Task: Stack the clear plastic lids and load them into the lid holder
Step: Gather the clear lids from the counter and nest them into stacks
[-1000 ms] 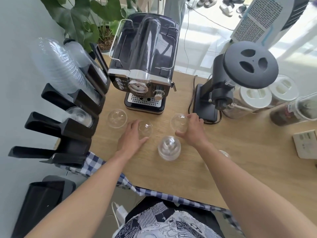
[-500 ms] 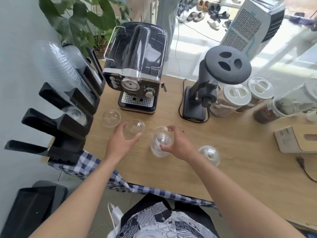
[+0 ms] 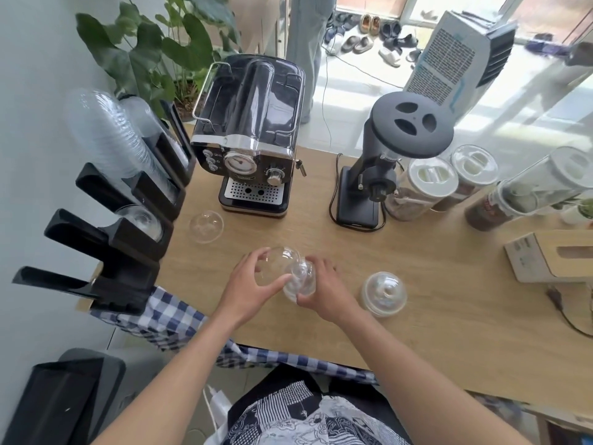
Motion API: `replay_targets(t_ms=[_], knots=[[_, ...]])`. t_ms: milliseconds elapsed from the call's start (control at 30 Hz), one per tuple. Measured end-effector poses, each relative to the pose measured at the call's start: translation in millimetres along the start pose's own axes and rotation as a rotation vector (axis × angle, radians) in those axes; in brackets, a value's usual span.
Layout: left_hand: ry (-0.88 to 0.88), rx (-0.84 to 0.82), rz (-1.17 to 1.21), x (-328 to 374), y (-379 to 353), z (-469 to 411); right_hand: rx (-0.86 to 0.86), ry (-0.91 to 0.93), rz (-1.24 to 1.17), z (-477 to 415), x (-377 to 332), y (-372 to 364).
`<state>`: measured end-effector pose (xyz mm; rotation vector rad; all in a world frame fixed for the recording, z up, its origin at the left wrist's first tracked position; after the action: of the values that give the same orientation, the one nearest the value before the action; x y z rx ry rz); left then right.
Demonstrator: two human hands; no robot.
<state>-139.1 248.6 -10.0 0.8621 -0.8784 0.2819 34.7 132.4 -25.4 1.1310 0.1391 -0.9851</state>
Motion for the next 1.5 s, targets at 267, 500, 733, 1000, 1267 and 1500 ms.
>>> replay_targets(t_ms=[267, 500, 733, 1000, 1267, 1500], knots=[[-0.052, -0.107, -0.011, 7.3, -25.8, -0.9, 0.026, -0.037, -0.077, 13.3, 19.5, -9.1], [-0.064, -0.128, -0.067, 2.2, -42.5, -7.7, -0.007, -0.129, -0.294, 21.5, 24.0, -6.4], [-0.073, -0.097, -0.099, 2.5, -20.8, -23.1, -0.014, -0.107, -0.383, 8.7, 0.4, -4.2], [0.001, -0.064, -0.139, -15.5, 28.2, -46.7, -0.019, -0.09, -0.393, -25.0, -17.1, -4.0], [0.127, 0.377, -0.472, -59.6, 102.9, -97.0, 0.182, -0.093, 0.074, -22.7, 19.6, 49.0], [0.194, 0.231, -0.428, -74.8, 84.3, -108.4, 0.181, -0.308, 0.326, 10.6, 80.3, 82.4]])
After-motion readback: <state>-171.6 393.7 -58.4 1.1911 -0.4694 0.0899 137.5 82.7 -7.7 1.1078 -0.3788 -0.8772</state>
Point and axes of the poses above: each hand's wrist, its own z-axis away from the middle knuckle, its own y-axis out of the back of the hand, x = y × z, the point moved 6 cm from there along -z, towards the middle knuckle, and after that the axes turned 1 degree about -z, right-handed, at the moved point
